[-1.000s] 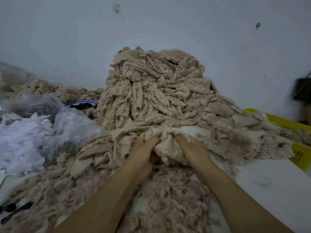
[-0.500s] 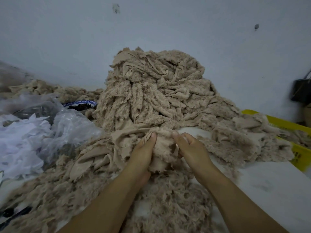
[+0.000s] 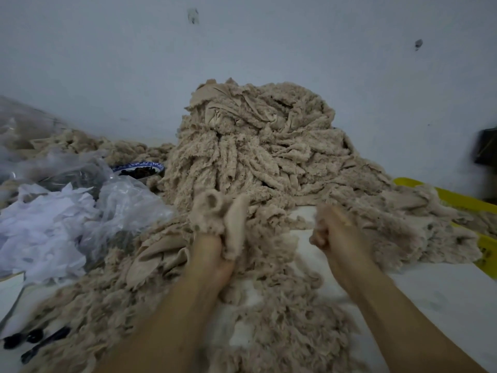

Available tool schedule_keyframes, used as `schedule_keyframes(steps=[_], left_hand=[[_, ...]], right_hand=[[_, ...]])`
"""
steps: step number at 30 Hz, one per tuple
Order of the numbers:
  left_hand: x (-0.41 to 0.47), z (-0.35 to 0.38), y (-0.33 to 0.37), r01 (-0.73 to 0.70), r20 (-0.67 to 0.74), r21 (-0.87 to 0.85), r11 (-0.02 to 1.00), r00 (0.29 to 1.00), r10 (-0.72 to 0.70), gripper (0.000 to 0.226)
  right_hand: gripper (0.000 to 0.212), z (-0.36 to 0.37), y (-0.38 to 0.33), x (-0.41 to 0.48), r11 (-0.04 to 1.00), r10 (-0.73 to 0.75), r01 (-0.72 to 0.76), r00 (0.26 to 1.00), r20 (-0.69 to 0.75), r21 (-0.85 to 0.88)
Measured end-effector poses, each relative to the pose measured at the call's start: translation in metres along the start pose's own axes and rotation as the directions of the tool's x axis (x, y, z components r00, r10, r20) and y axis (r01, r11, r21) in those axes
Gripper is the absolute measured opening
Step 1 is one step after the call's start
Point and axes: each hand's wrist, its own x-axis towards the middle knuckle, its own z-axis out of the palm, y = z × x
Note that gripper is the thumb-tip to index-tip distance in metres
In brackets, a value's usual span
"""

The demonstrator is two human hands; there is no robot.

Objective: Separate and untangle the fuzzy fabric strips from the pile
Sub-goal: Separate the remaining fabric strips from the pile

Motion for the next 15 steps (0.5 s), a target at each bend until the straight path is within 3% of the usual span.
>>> schedule_keyframes(steps=[2, 3, 8, 11, 15], left_hand=[[-0.007, 0.005, -0.014, -0.031, 0.050, 0.142, 0.989, 0.998, 0.024, 0.017], [-0.011, 0.007, -0.020, -0.030, 0.061, 0.184, 0.983, 0.998, 0.019, 0.016], [-0.014, 0.006, -0.023, -0.066, 0.170, 0.285, 0.956, 0.985, 0.017, 0.032], [-0.014, 0.008, -0.023, -0.111, 0.158, 0.416, 0.902, 0.986, 0.048, 0.027], [-0.011, 0.005, -0.024, -0.156, 0.156, 0.486, 0.860, 0.984, 0.090, 0.019]], right_hand=[[0.036, 0.001, 0.012, -0.004, 0.946, -0.014, 0.050, 0.993, 0.115, -0.321], [0.033, 0.005, 0.017, -0.007, 0.916, -0.012, 0.073, 0.988, 0.156, -0.395], [0.057, 0.021, 0.018, -0.013, 0.913, -0.183, 0.263, 0.947, 0.265, -0.310], [0.069, 0.028, 0.019, -0.017, 0.878, -0.124, 0.259, 0.935, 0.331, -0.402], [0.051, 0.026, 0.031, -0.013, 0.751, -0.048, 0.275, 0.929, 0.366, -0.600]])
